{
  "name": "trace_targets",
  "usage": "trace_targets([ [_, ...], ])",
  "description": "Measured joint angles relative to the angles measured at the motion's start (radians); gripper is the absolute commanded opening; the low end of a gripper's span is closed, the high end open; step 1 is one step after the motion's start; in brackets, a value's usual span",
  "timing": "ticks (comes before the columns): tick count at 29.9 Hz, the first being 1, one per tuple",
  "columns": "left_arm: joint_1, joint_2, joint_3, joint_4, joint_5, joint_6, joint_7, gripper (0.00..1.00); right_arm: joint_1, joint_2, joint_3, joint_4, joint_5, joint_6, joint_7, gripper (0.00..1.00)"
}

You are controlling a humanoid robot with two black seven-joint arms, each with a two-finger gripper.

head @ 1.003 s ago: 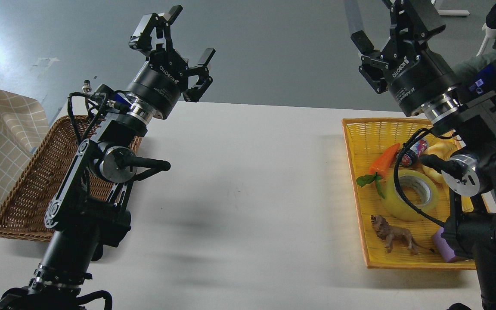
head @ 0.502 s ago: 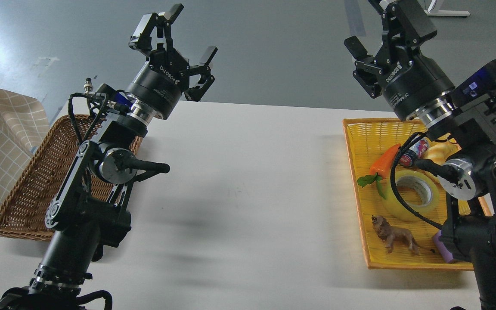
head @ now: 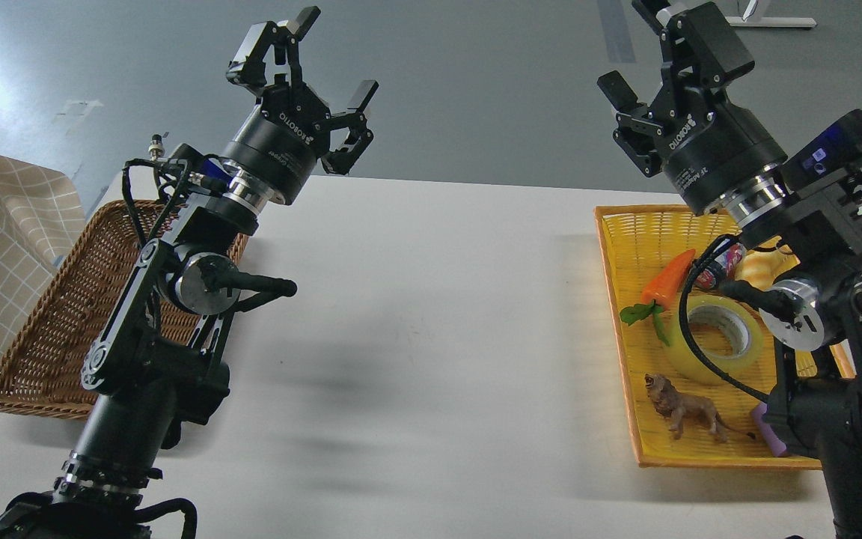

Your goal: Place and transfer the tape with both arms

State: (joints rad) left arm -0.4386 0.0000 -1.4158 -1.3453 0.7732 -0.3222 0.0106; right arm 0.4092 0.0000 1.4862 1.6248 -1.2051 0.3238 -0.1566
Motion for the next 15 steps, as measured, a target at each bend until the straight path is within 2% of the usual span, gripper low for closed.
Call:
trace_targets([
  [15, -0.002, 0.0, 0.0, -0.001, 0.0, 0.0, 0.0, 0.99, 0.007, 0.0, -0.001, 0.0, 0.003, 0.0, -0.002, 1.0],
])
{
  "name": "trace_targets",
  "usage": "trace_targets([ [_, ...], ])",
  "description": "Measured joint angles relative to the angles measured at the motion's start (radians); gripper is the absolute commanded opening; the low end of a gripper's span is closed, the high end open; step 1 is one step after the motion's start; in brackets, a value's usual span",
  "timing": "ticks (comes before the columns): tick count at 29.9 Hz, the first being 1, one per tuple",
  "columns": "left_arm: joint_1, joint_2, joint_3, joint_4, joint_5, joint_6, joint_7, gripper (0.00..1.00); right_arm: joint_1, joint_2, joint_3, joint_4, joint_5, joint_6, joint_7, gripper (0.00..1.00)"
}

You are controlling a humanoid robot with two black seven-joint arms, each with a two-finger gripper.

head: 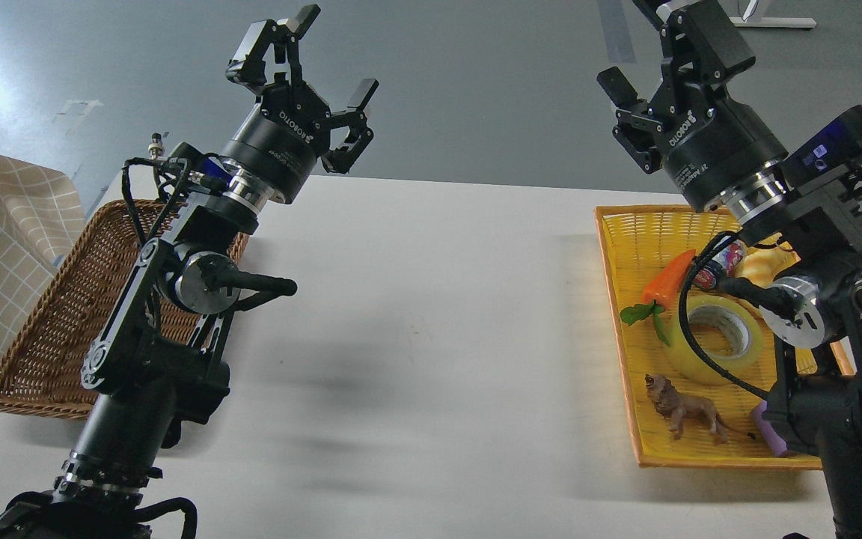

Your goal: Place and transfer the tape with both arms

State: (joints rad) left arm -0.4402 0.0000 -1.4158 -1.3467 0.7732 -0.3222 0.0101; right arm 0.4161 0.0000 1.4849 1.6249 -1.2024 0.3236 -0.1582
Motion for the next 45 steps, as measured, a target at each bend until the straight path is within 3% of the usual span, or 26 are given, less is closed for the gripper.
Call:
trace_targets([
  [22, 0.007, 0.0, 0.0, -0.004, 0.001, 0.0, -0.001, 0.99, 0.007, 0.0, -0.044, 0.005, 0.001, 0.003, -0.004, 1.0],
  [45, 0.015, 0.0, 0.0, -0.011, 0.002, -0.014, -0.053, 0.99, 0.017, 0.0, -0.041, 0.006, 0.008, 0.008, 0.008, 1.0],
])
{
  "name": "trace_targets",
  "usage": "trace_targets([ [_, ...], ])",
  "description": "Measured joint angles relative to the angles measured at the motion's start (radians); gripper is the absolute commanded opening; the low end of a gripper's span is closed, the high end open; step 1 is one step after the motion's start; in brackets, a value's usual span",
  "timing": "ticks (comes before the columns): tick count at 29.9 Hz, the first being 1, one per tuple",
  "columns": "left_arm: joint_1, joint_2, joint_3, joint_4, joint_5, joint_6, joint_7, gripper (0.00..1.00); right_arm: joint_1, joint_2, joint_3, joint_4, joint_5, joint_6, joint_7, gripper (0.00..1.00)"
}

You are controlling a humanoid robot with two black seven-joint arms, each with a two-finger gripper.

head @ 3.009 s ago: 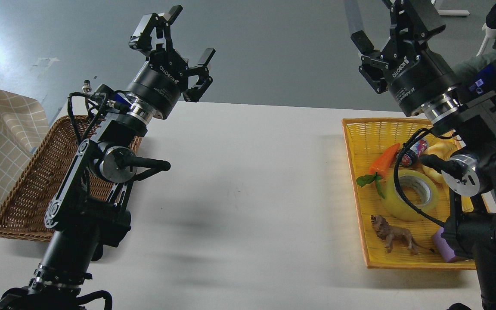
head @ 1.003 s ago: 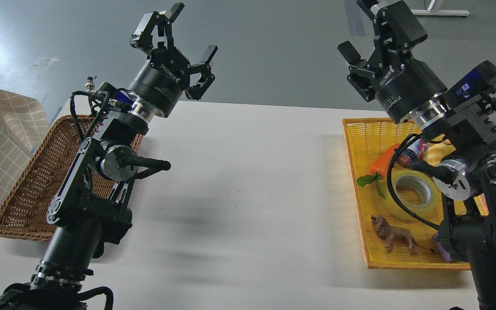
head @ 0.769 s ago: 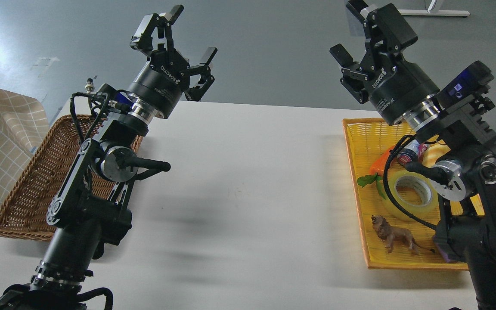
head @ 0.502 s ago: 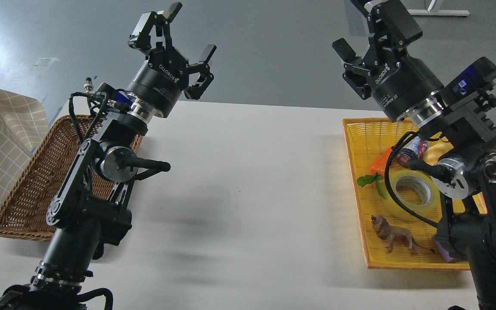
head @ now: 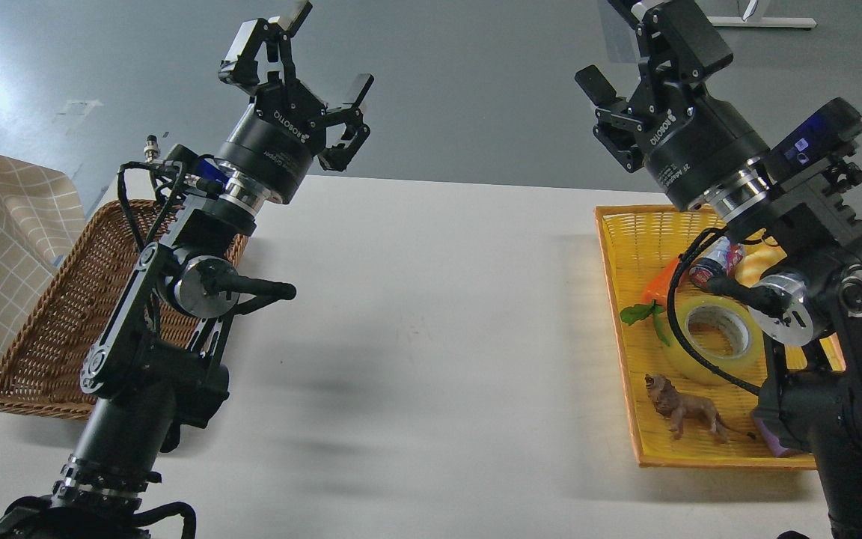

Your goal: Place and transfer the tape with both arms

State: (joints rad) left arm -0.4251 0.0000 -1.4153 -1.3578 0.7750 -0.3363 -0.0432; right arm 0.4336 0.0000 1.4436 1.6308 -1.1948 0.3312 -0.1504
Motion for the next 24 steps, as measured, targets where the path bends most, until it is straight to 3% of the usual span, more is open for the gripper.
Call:
trace_targets([
  [2, 0.003, 0.0, -0.001, 0.0, 0.0, -0.01, -0.016, 0.99, -0.003, 0.0, 0.011, 0.0, 0.005, 0.003, 0.017, 1.0],
  [8, 0.01, 0.0, -0.006, 0.0, 0.0, -0.022, -0.043, 0.99, -0.012, 0.0, 0.064, -0.009, 0.009, 0.077, 0.154, 1.0],
  [24, 0.016, 0.0, -0.009, -0.002, -0.026, -0.055, -0.094, 0.99, -0.021, 0.0, 0.148, -0.005, 0.012, 0.081, 0.187, 1.0],
])
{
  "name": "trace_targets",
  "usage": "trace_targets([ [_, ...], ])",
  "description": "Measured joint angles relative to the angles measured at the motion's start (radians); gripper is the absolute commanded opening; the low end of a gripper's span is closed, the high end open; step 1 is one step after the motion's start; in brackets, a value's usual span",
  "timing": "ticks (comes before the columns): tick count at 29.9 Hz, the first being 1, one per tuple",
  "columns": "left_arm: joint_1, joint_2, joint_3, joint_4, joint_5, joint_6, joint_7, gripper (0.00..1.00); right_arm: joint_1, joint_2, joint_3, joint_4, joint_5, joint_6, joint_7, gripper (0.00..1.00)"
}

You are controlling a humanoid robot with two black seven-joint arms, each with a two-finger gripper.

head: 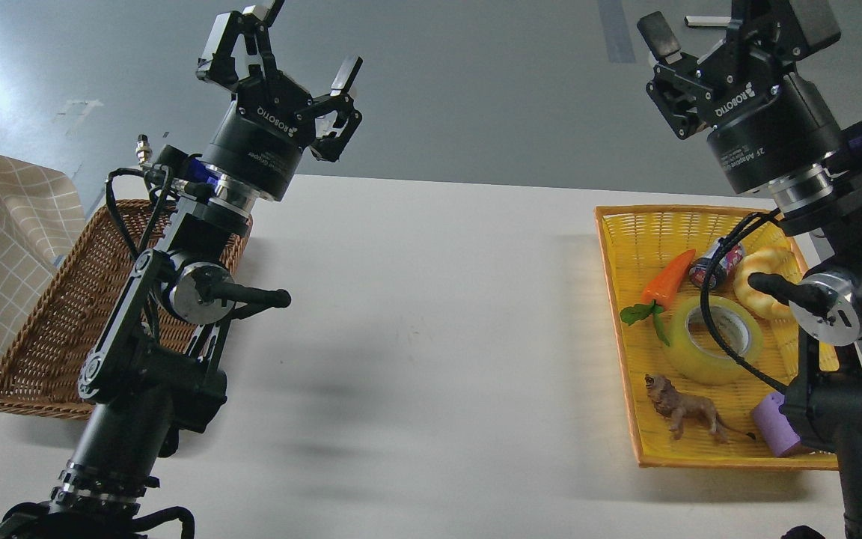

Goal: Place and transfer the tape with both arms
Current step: 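Move the right arm out of view and lower it toward the tray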

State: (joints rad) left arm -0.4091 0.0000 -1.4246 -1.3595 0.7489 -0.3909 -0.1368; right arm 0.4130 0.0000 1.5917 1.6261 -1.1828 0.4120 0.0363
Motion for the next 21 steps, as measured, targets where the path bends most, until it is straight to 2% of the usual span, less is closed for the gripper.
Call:
trace_targets([
  [9, 0.015, 0.0, 0.01, 0.002, -0.019, -0.015, 0.0, 0.99, -0.005, 0.0, 0.044, 0.004, 0.047, 0.002, 0.012, 1.0],
  [16, 0.032, 0.0, 0.015, 0.008, -0.017, -0.005, 0.007, 0.99, 0.004, -0.01, 0.026, -0.001, 0.01, 0.007, 0.0, 1.0],
  [21, 0.046, 0.003, 0.014, 0.01, -0.007, -0.002, 0.009, 0.99, 0.001, -0.279, -0.009, 0.022, -0.166, 0.014, 0.014, 1.0],
])
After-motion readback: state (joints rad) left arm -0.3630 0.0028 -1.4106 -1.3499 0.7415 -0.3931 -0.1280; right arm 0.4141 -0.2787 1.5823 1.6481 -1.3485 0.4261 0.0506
